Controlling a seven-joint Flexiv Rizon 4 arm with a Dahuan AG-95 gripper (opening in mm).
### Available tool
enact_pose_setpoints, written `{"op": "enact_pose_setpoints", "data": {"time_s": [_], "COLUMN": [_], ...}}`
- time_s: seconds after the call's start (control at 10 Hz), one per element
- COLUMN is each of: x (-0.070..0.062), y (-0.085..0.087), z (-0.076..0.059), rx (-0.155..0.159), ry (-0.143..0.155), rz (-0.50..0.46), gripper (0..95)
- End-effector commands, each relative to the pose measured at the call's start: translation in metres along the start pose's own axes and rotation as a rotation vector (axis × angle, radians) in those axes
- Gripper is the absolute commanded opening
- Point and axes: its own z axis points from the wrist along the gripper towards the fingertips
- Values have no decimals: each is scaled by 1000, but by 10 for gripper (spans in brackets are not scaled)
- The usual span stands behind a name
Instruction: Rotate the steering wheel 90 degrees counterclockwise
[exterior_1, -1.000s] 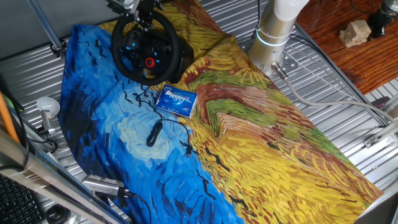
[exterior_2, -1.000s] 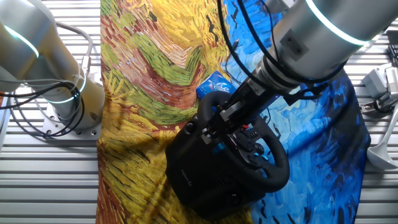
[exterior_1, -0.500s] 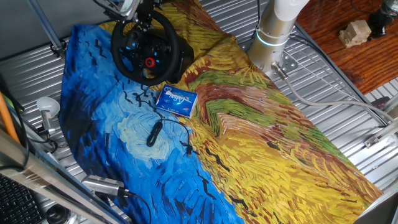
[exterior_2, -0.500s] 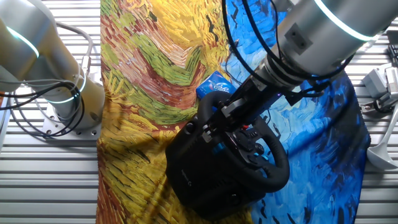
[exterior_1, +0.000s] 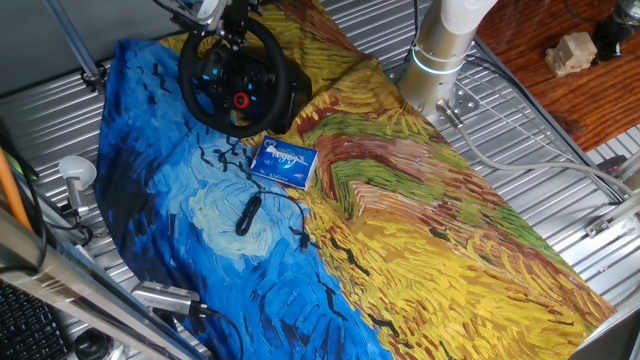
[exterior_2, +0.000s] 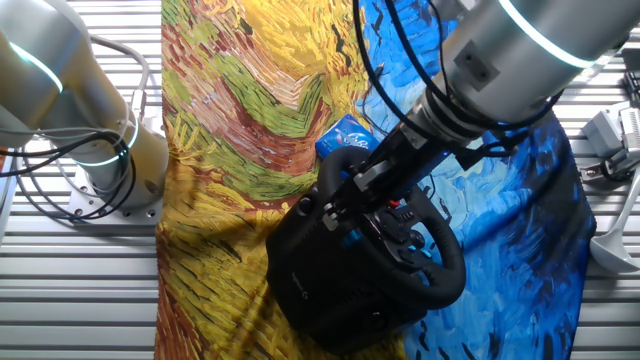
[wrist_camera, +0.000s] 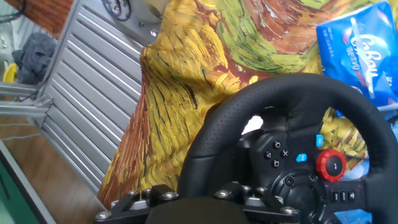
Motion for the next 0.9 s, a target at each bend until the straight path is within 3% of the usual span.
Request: {"op": "enact_pose_setpoints", "data": {"time_s": [0.1, 0.9], "x": [0, 0], "y": [0, 0], "z": [0, 0], "rx": [7, 27], "ry": [-1, -19], "rz": [-24, -75], "gripper": [570, 570]}}
